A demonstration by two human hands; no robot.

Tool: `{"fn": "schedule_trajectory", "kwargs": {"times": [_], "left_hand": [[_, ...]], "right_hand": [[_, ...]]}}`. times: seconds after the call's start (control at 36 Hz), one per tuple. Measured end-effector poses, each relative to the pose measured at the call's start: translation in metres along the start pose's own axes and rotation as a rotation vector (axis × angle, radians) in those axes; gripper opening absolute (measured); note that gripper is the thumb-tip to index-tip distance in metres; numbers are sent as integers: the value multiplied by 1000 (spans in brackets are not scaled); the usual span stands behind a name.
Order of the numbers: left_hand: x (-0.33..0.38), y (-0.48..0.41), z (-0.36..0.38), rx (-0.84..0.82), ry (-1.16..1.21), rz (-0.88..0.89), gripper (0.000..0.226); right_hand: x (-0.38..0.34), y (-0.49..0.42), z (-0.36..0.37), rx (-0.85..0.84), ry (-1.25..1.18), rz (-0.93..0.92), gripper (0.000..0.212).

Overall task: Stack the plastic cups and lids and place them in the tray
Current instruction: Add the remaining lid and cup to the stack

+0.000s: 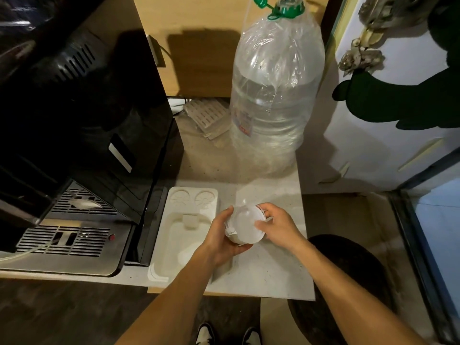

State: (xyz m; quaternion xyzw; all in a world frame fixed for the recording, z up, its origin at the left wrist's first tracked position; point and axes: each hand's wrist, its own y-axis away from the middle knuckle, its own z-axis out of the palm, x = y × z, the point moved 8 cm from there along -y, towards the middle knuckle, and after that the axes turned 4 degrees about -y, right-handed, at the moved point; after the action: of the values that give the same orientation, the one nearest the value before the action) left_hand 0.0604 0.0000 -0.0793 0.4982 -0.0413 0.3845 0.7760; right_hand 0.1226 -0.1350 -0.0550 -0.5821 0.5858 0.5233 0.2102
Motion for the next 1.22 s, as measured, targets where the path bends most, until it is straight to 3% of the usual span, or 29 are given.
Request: {"fn": "schedule_trajectory", "kwargs": {"times": [0.39, 0.56, 1.03, 1.22], "left_hand": [[-11, 1, -1, 16, -93, -30, 58], [-12, 4, 1, 21, -94, -48, 59], [-17, 7, 9, 8, -140, -94, 50], [-11, 5, 6, 56, -139, -70, 54]], "right_hand": [[-4, 5, 4, 147, 189, -91, 46], [-7, 8, 3, 205, 217, -107, 36], [-17, 18, 7, 299, 202, -161, 23], [-21, 23, 12, 269, 74, -169, 31]]}}
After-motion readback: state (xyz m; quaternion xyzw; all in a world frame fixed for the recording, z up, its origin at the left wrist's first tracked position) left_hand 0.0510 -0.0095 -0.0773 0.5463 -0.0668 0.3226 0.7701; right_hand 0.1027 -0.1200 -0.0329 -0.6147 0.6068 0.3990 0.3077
